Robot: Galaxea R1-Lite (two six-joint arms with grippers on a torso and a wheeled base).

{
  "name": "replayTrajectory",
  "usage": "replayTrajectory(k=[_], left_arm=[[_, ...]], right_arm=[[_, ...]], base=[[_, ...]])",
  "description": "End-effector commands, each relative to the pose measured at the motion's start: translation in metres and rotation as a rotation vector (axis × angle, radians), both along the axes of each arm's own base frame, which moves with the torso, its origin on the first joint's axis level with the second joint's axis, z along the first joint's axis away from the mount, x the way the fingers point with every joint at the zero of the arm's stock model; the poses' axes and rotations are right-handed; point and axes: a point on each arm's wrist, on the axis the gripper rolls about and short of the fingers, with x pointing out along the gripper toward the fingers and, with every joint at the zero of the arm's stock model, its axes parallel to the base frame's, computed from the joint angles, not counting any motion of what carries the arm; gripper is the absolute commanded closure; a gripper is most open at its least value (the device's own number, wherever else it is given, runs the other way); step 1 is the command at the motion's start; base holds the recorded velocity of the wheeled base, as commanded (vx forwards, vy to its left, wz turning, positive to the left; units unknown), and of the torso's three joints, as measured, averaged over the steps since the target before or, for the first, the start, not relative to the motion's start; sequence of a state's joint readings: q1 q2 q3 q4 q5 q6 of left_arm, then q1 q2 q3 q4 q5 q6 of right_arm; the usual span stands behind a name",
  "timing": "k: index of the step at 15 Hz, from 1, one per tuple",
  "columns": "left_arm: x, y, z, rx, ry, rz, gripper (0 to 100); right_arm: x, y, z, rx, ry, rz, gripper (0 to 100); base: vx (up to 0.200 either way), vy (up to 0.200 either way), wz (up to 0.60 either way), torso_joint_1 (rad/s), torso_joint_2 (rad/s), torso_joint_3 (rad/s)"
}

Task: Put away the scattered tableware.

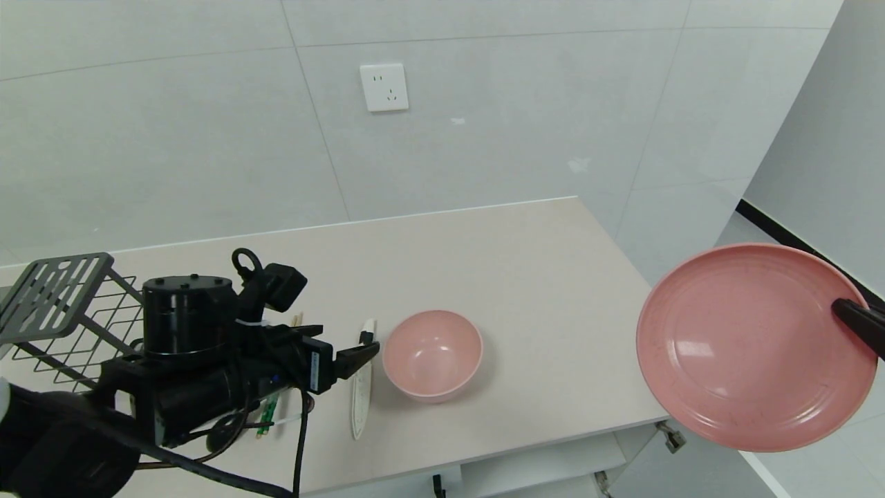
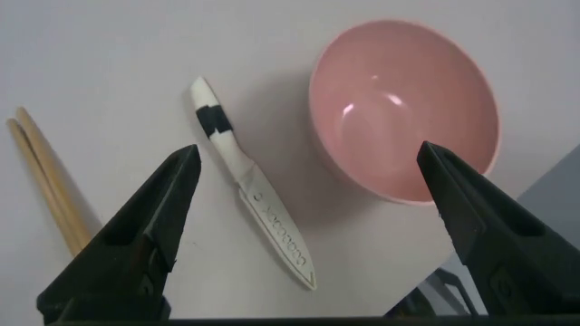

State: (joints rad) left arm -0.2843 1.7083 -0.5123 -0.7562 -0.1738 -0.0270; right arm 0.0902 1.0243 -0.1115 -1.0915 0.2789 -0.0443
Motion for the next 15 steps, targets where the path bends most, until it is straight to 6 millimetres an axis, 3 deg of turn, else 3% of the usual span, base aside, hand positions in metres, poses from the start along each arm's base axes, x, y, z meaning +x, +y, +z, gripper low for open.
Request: replayTrajectory(k=[1, 7, 15], left_arm=[[0.006, -0.008, -0.014, 0.014, 0.046, -0.020, 0], [0.031, -0.019, -0.034, 0.014, 0.043, -0.028, 0], [0.045, -0.032, -0.050, 0.017, 0.053, -0.054, 0]], right_arm=[[0.001, 0.000, -0.001, -0.001, 0.007, 0.002, 100], [0.001, 0.001, -0.001, -0.001, 0.007, 0.007, 100], [0.001, 0.001, -0.002, -0.001, 0.010, 0.007, 100]], base=[[0.000, 0.000, 0.00, 0.000, 0.00, 0.000], [0.000, 0.000, 0.00, 0.000, 0.00, 0.000], [0.000, 0.000, 0.00, 0.000, 0.00, 0.000]])
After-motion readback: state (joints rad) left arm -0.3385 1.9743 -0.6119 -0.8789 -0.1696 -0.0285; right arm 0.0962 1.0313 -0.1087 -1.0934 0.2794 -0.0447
